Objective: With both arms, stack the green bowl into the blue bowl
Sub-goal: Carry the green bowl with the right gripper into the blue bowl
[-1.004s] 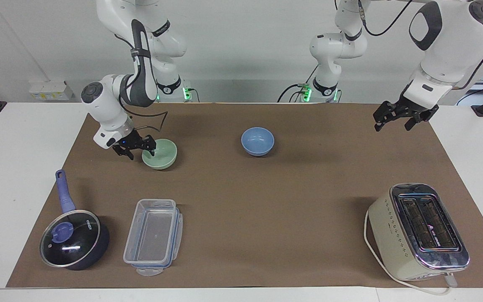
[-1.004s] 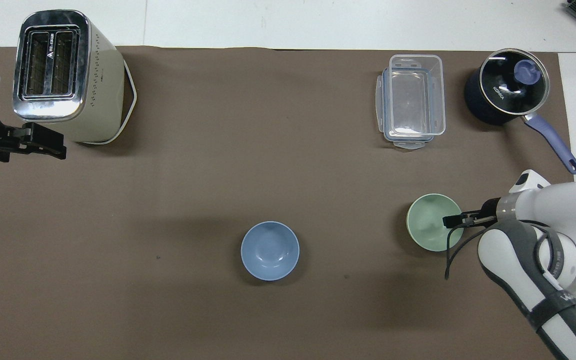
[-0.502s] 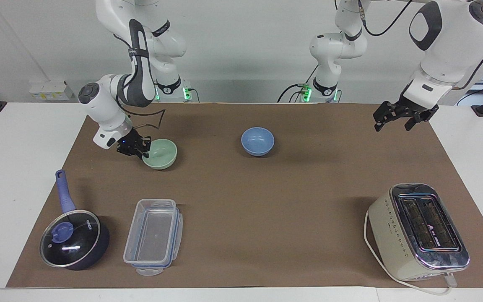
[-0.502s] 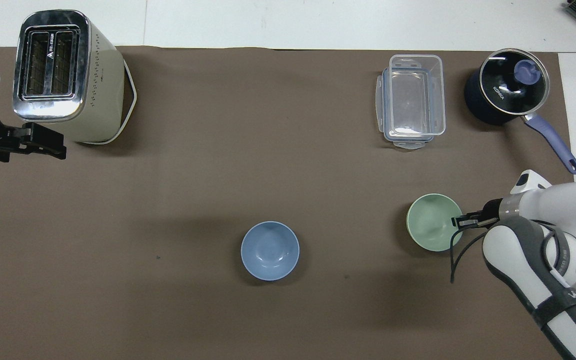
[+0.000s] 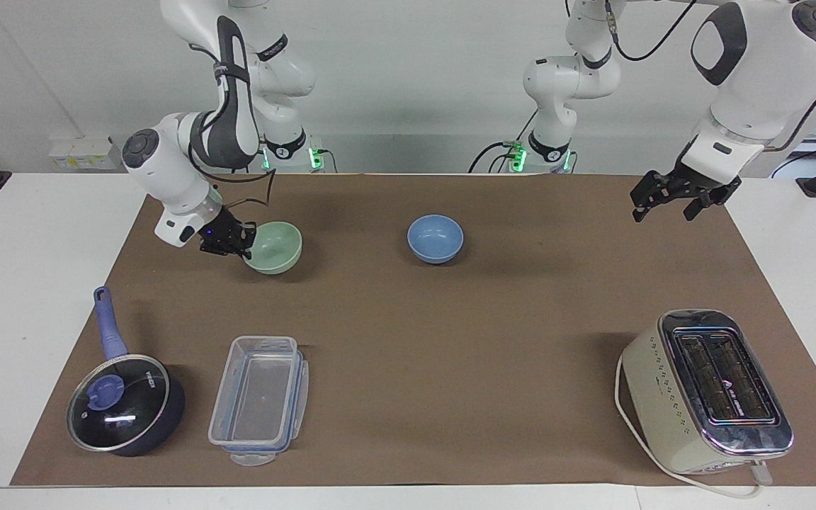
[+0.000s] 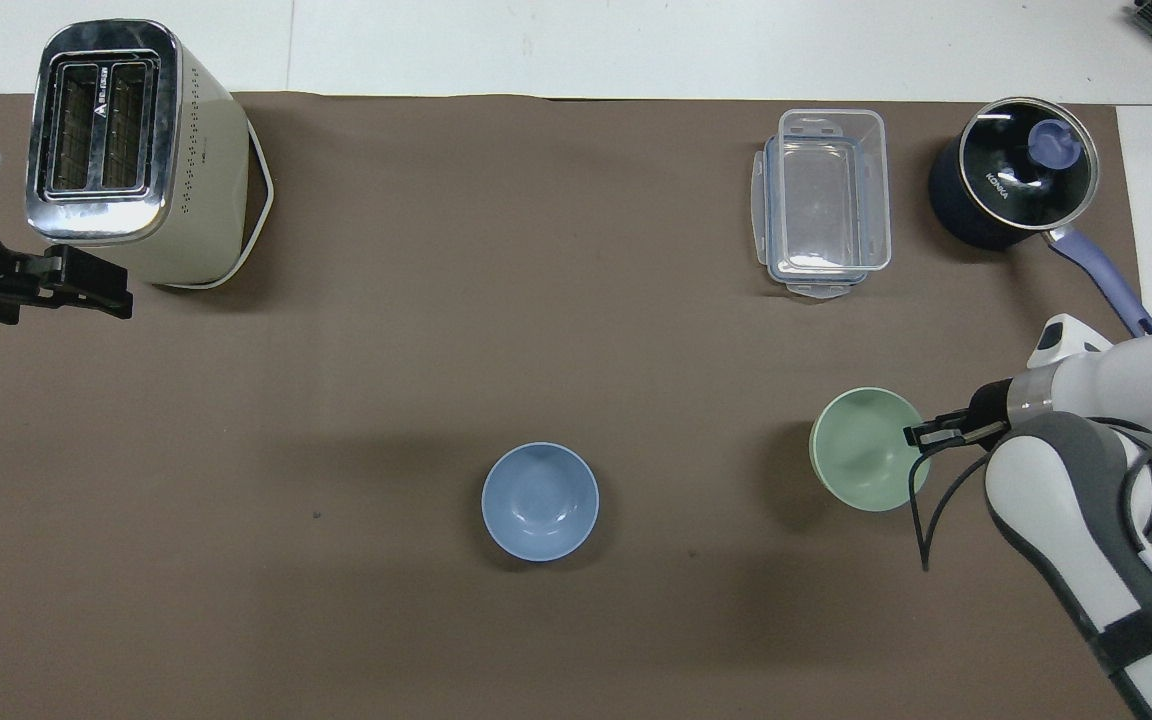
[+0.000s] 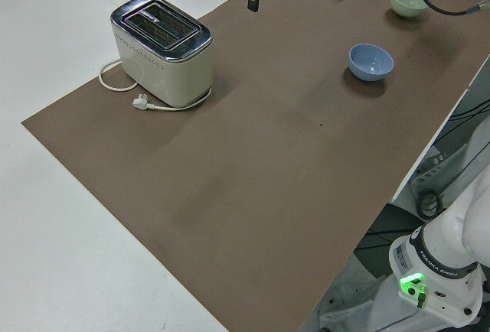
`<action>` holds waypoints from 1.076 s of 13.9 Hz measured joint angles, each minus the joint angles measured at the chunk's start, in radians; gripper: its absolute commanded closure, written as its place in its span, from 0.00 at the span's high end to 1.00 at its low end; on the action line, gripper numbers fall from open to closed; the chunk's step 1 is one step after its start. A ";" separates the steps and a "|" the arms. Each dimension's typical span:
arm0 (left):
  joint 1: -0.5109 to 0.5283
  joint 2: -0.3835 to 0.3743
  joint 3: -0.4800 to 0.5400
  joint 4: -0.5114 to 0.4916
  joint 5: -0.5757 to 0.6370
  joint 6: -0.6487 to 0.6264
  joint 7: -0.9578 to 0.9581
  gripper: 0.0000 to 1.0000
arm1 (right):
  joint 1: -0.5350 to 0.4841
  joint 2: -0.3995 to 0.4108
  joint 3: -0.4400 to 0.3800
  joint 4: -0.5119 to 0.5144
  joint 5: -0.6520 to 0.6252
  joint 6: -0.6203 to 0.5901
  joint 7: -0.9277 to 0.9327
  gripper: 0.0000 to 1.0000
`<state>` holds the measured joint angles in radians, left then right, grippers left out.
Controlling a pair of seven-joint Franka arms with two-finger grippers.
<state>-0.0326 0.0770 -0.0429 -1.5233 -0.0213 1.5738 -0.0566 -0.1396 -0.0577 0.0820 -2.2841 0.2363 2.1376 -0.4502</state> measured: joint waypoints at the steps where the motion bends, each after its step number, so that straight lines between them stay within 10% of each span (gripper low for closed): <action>1: 0.000 0.000 0.000 0.000 0.000 0.000 0.000 1.00 | 0.028 -0.020 0.004 0.002 0.010 -0.012 0.014 0.00; 15: 0.000 0.000 0.000 0.000 0.000 0.000 0.000 1.00 | 0.607 -0.021 0.018 0.062 0.019 0.086 0.746 0.00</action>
<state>-0.0326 0.0770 -0.0429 -1.5233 -0.0212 1.5738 -0.0566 0.4672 -0.0788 0.1001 -2.2224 0.2549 2.2235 0.2959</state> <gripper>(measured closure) 0.000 0.960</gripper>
